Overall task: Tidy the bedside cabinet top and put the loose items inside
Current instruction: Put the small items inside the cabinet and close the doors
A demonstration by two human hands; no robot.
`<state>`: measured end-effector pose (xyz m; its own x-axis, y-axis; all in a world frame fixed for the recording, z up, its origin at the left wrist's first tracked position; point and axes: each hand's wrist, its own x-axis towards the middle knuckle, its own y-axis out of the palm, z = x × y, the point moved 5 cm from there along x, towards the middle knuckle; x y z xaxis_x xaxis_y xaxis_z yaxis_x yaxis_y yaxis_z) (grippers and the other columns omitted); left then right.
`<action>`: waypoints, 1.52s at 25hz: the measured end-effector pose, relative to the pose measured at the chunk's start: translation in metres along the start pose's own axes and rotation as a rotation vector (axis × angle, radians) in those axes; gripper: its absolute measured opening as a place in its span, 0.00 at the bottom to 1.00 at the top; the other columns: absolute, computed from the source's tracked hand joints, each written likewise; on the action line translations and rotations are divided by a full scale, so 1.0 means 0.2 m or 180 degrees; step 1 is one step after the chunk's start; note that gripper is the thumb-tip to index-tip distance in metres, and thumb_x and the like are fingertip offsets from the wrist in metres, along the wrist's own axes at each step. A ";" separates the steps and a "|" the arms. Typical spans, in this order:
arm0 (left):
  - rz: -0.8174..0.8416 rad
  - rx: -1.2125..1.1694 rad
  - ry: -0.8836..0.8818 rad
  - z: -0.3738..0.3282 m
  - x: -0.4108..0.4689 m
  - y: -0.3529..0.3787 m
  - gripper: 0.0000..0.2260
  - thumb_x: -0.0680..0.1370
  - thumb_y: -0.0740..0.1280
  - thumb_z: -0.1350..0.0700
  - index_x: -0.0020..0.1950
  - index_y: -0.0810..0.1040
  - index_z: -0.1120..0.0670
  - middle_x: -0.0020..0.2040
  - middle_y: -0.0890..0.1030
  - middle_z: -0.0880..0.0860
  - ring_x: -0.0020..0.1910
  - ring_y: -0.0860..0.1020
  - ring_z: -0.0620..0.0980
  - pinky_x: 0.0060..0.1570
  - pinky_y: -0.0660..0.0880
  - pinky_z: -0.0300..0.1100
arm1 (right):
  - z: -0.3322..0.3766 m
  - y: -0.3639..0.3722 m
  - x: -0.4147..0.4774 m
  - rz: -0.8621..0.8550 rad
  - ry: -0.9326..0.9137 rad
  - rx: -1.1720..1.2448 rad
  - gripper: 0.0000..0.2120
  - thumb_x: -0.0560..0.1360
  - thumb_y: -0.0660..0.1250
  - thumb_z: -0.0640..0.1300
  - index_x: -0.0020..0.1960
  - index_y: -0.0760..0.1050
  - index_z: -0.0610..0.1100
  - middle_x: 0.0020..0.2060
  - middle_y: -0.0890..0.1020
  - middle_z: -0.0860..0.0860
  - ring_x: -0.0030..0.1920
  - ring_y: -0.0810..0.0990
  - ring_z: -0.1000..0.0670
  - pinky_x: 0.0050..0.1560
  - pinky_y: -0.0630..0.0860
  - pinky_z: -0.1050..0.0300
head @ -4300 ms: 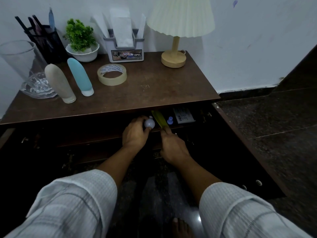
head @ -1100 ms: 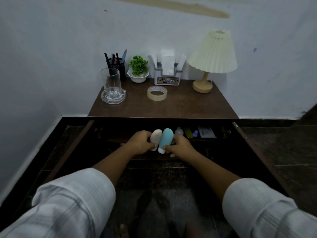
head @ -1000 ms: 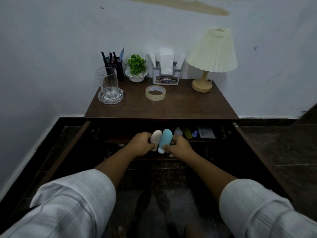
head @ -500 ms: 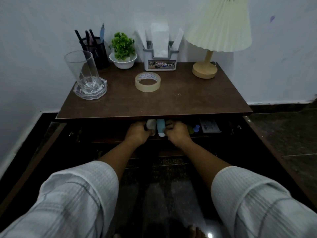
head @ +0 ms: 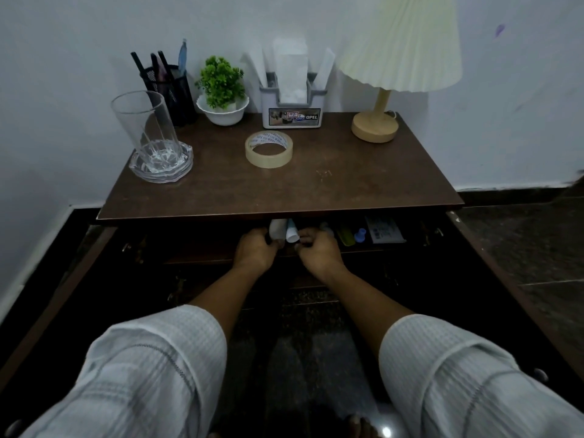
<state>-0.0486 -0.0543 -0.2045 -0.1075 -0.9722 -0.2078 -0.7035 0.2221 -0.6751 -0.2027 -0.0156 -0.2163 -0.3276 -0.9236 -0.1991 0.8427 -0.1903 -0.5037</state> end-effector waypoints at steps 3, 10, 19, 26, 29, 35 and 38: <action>0.0008 -0.0039 -0.0024 0.00 0.00 0.01 0.18 0.79 0.70 0.48 0.63 0.80 0.58 0.57 0.83 0.57 0.53 0.81 0.56 0.44 0.72 0.41 | -0.01 0.01 0.01 -0.0114 0.0017 0.0304 0.08 0.76 0.73 0.44 0.53 0.80 0.42 0.53 0.84 0.46 0.54 0.82 0.45 0.57 0.81 0.47; 0.0146 -0.0141 0.0305 0.03 -0.01 0.01 0.18 0.78 0.71 0.51 0.65 0.79 0.56 0.58 0.83 0.56 0.53 0.80 0.53 0.47 0.73 0.41 | -0.07 0.05 -0.01 -0.0465 0.0726 0.0992 0.10 0.74 0.75 0.42 0.39 0.74 0.45 0.41 0.84 0.42 0.39 0.85 0.41 0.43 0.84 0.39; -0.0066 -0.0120 0.0337 0.04 -0.01 0.02 0.19 0.79 0.71 0.52 0.66 0.77 0.58 0.59 0.82 0.57 0.53 0.80 0.53 0.47 0.73 0.41 | -0.03 0.10 -0.01 -0.0101 0.0533 0.0778 0.15 0.73 0.74 0.40 0.57 0.75 0.45 0.47 0.84 0.47 0.48 0.85 0.43 0.50 0.83 0.40; -0.0272 -0.0090 0.0231 0.05 -0.02 0.07 0.16 0.78 0.70 0.48 0.61 0.79 0.56 0.56 0.83 0.56 0.51 0.82 0.54 0.49 0.80 0.49 | -0.02 0.05 -0.04 -0.0297 0.0010 0.0034 0.18 0.75 0.70 0.40 0.64 0.75 0.44 0.54 0.83 0.46 0.54 0.81 0.45 0.55 0.79 0.52; -0.0364 0.0127 0.0251 0.04 -0.01 0.08 0.17 0.78 0.69 0.44 0.60 0.79 0.55 0.57 0.82 0.57 0.52 0.81 0.57 0.48 0.81 0.53 | -0.03 0.05 -0.04 -0.0445 -0.0019 -0.0176 0.17 0.74 0.71 0.42 0.63 0.76 0.46 0.54 0.82 0.44 0.53 0.82 0.42 0.53 0.80 0.48; -0.0408 0.0275 0.0146 0.05 -0.01 0.11 0.18 0.77 0.69 0.43 0.55 0.78 0.57 0.54 0.80 0.59 0.50 0.80 0.58 0.43 0.78 0.49 | -0.05 0.04 -0.04 -0.0529 -0.0039 -0.0335 0.13 0.75 0.71 0.44 0.58 0.78 0.44 0.52 0.82 0.43 0.51 0.82 0.41 0.51 0.80 0.47; -0.0427 0.0066 0.0149 0.06 -0.03 0.10 0.17 0.77 0.70 0.44 0.55 0.78 0.57 0.52 0.82 0.58 0.48 0.81 0.57 0.43 0.79 0.49 | -0.05 0.04 -0.09 -0.0572 -0.0061 -0.0264 0.14 0.75 0.70 0.43 0.60 0.76 0.45 0.54 0.81 0.44 0.53 0.82 0.42 0.53 0.80 0.47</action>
<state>-0.0541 -0.0427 -0.2260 -0.0466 -0.9956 -0.0818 -0.6992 0.0910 -0.7091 -0.1954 0.0023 -0.2251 -0.4607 -0.8836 -0.0841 0.7330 -0.3253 -0.5974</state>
